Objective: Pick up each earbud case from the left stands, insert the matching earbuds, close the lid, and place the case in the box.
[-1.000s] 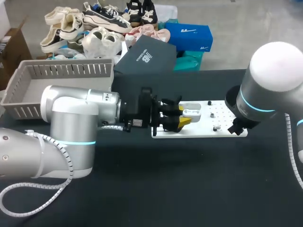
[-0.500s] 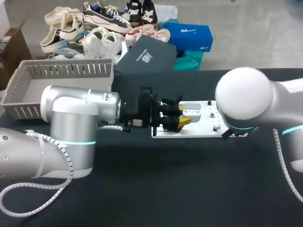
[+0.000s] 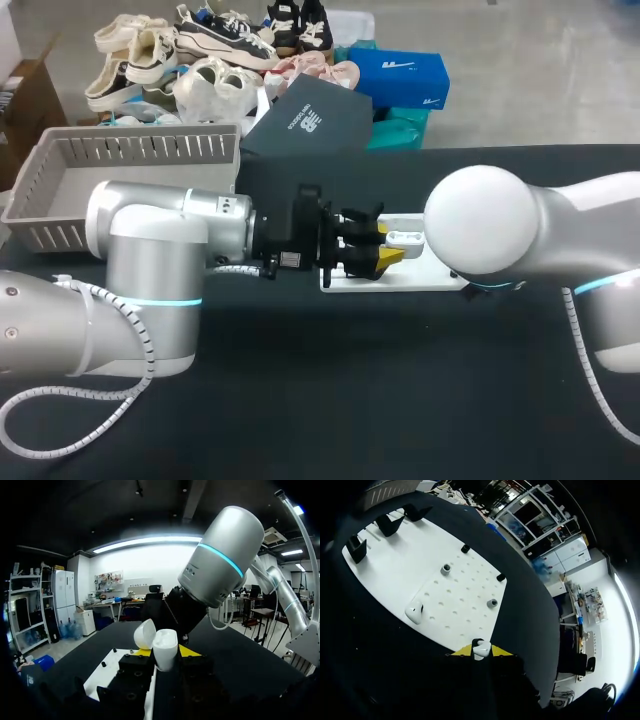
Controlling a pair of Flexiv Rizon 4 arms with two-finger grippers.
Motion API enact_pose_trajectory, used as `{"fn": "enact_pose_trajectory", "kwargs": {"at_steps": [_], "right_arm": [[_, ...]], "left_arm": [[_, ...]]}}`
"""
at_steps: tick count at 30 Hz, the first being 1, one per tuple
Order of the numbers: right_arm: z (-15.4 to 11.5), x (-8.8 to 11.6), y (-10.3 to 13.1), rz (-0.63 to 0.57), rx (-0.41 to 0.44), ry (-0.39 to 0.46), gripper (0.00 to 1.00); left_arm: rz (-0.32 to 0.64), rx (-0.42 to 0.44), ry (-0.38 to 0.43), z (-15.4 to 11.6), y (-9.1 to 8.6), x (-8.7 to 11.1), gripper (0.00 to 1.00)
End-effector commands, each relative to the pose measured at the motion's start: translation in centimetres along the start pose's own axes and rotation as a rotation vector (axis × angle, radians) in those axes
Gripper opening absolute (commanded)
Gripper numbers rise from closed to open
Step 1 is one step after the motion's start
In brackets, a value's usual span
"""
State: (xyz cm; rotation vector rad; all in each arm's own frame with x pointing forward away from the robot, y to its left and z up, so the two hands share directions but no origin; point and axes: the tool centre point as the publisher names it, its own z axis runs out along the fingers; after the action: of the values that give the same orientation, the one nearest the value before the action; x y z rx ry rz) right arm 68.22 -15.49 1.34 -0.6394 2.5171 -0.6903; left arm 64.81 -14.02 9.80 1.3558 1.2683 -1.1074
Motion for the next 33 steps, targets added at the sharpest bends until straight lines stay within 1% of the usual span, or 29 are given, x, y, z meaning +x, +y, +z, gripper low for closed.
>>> {"fn": "enact_pose_trajectory", "kwargs": {"at_steps": [1, 5, 14, 16, 22, 24, 28, 33], "right_arm": [[-0.1, 0.1, -0.2, 0.009, -0.008, -0.006, 0.00], [-0.8, 0.0, -0.5, 0.019, -0.012, -0.017, 0.00], [-4.7, -0.1, -2.1, 0.059, -0.032, -0.070, 0.00], [-6.1, -0.2, -2.5, 0.071, -0.047, -0.093, 0.00], [-11.6, -1.2, -3.4, 0.090, -0.110, -0.189, 0.00], [-13.8, -1.7, -3.4, 0.084, -0.149, -0.221, 0.00], [-17.1, -2.6, -2.9, 0.062, -0.220, -0.257, 0.00], [-19.8, -3.5, -1.6, 0.030, -0.285, -0.264, 0.00]], "left_arm": [[0.002, -0.003, -0.003, 0.0, -0.1, 0.1, 0.00], [0.002, -0.003, -0.003, 0.0, -0.1, 0.1, 0.00], [0.002, -0.003, -0.003, 0.0, -0.1, 0.1, 0.00], [0.002, -0.003, -0.003, 0.0, -0.1, 0.1, 0.00], [0.002, -0.003, -0.003, 0.0, -0.1, 0.1, 0.00], [0.002, -0.003, -0.003, 0.0, -0.1, 0.1, 0.00], [0.002, -0.003, -0.003, 0.0, -0.1, 0.1, 0.00], [0.002, -0.003, -0.003, 0.0, -0.1, 0.1, 0.00]]}}
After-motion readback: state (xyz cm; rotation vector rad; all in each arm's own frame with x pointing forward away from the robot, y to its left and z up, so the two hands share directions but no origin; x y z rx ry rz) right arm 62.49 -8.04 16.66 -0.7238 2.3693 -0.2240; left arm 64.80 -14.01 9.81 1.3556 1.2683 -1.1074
